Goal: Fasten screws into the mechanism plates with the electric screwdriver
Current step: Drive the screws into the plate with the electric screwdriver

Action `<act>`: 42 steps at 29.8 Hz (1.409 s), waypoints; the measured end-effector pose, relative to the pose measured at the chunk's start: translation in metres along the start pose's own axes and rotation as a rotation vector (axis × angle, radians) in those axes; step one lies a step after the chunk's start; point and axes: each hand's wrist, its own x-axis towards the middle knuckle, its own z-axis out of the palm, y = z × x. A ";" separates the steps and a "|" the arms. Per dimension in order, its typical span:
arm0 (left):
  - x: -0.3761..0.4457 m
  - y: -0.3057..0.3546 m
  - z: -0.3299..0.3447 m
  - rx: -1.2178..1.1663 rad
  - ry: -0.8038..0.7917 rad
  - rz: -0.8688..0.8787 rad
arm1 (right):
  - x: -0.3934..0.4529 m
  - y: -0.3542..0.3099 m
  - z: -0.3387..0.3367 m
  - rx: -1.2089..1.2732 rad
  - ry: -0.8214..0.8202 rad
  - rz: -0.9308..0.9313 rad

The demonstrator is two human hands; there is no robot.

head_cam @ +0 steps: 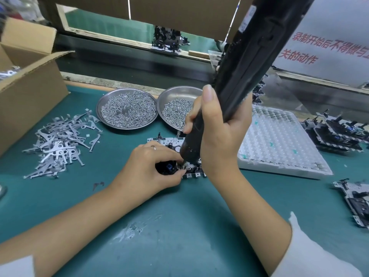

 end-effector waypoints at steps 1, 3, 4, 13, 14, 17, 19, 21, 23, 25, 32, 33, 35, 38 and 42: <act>0.000 0.000 0.000 0.004 0.002 0.000 | 0.000 0.000 0.000 -0.002 -0.001 0.000; -0.001 0.000 0.001 0.003 0.013 -0.004 | 0.000 -0.001 -0.001 0.001 0.001 0.006; -0.001 0.000 0.001 0.000 0.017 -0.005 | 0.000 -0.002 -0.002 0.011 0.004 0.006; -0.002 -0.001 -0.001 0.005 0.016 0.019 | 0.009 0.002 -0.011 -0.010 0.020 0.054; -0.002 -0.001 -0.001 0.013 0.020 0.021 | 0.010 0.003 -0.011 -0.028 0.006 0.090; -0.003 0.001 0.000 0.028 0.021 0.008 | 0.013 0.002 -0.014 -0.046 -0.007 0.144; -0.003 0.002 0.000 0.028 0.018 0.006 | 0.013 0.001 -0.017 -0.025 0.008 0.160; -0.003 0.002 0.000 0.025 0.015 0.000 | 0.010 0.000 -0.020 -0.014 0.005 0.174; -0.004 0.001 0.000 0.024 0.003 -0.011 | 0.007 0.000 -0.022 -0.024 -0.015 0.179; -0.004 0.002 0.000 0.021 -0.008 -0.011 | 0.006 -0.001 -0.023 -0.037 -0.030 0.173; -0.003 0.001 -0.004 -0.030 -0.020 0.007 | -0.004 0.002 -0.040 -0.337 -0.086 0.116; -0.003 0.001 -0.004 -0.046 -0.010 -0.005 | -0.012 0.005 -0.045 -0.431 -0.109 0.150; -0.003 0.000 -0.004 -0.107 0.048 -0.044 | -0.030 0.014 -0.053 -0.658 -0.182 0.262; 0.000 -0.004 -0.004 -0.209 0.194 -0.138 | -0.048 0.022 -0.053 -0.946 -0.198 0.338; 0.008 -0.008 -0.008 -0.311 0.364 -0.204 | -0.053 0.024 -0.032 -1.140 -0.244 0.289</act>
